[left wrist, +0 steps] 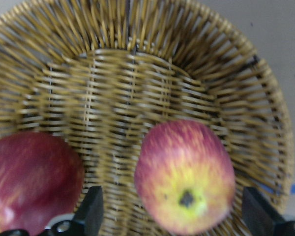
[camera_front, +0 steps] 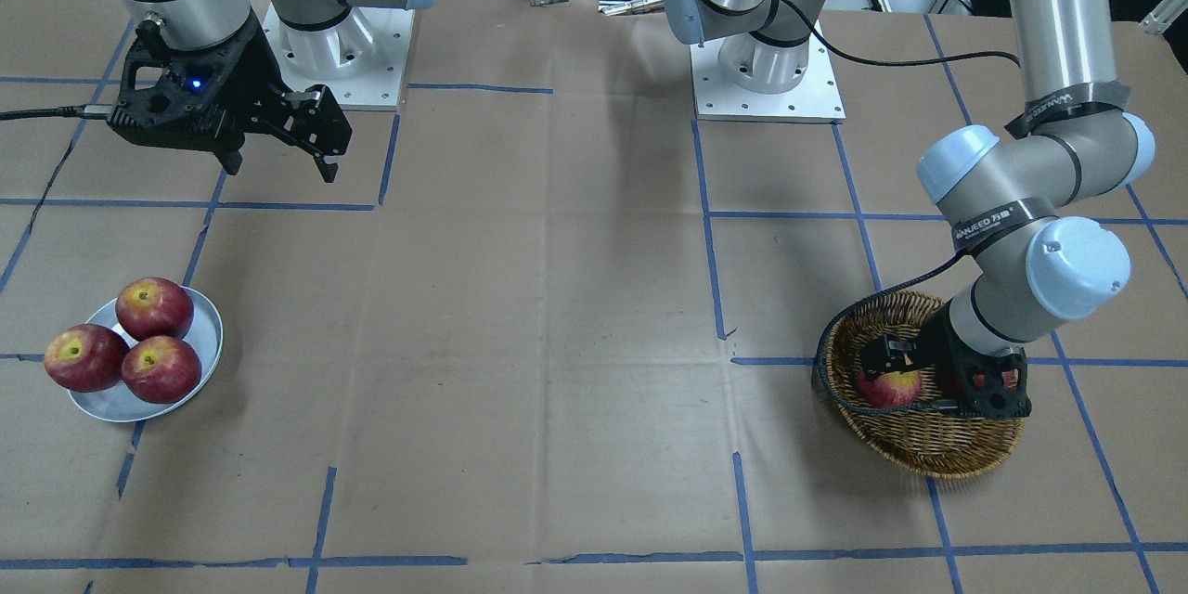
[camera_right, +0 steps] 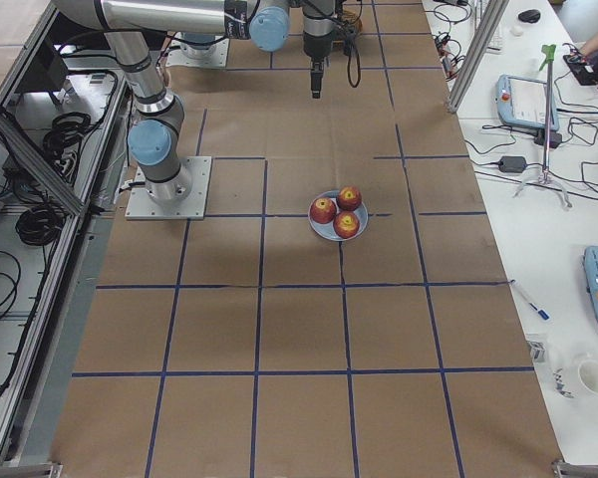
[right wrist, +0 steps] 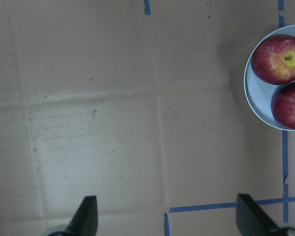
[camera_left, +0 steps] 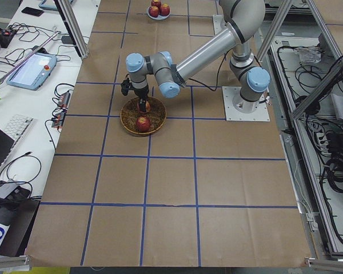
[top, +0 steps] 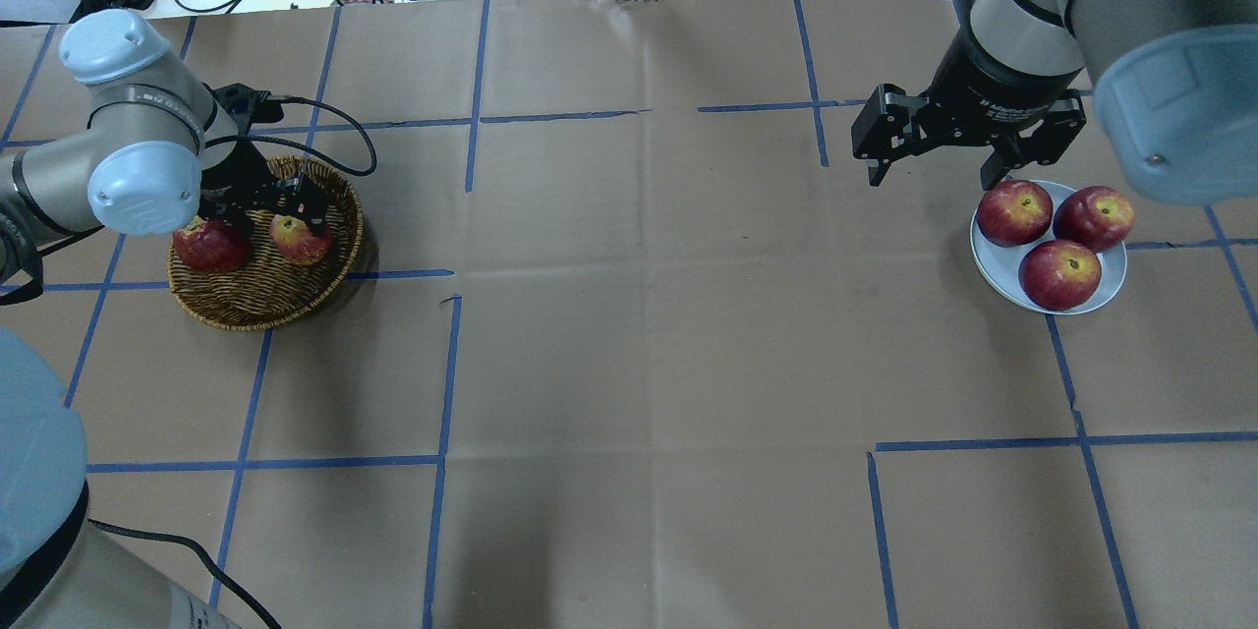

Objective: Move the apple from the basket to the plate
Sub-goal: 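Close the left gripper on the yellow-red apple in the basket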

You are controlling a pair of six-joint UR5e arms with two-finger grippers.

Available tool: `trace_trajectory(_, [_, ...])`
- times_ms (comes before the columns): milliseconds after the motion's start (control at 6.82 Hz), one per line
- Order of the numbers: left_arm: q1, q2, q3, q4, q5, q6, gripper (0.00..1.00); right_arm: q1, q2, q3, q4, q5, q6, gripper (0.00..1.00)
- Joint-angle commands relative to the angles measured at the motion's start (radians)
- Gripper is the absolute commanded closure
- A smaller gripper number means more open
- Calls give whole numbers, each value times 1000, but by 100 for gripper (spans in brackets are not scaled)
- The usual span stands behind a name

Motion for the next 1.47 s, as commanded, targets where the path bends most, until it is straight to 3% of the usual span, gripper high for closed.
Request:
trace_trajectory(0, [-6, -18, 1, 26, -4, -4, 4, 0, 0, -1, 0, 0, 0, 0])
trace_trajectory(293, [-6, -20, -5, 26, -4, -6, 20, 0, 0, -1, 0, 0, 0, 0])
trace_trajectory(586, [-6, -21, -13, 26, -5, -13, 25, 0, 0, -1, -1, 0, 0, 0])
trace_trajectory(733, [-18, -23, -4, 26, -5, -21, 35, 0, 0, -1, 0, 0, 0, 0])
trace_trajectory(1026, [-28, -5, 1, 25, -4, -64, 41, 0, 0, -1, 0, 0, 0, 0])
trace_trajectory(1319, [-131, 66, 18, -23, 5, -206, 41, 0, 0, -1, -1, 0, 0, 0])
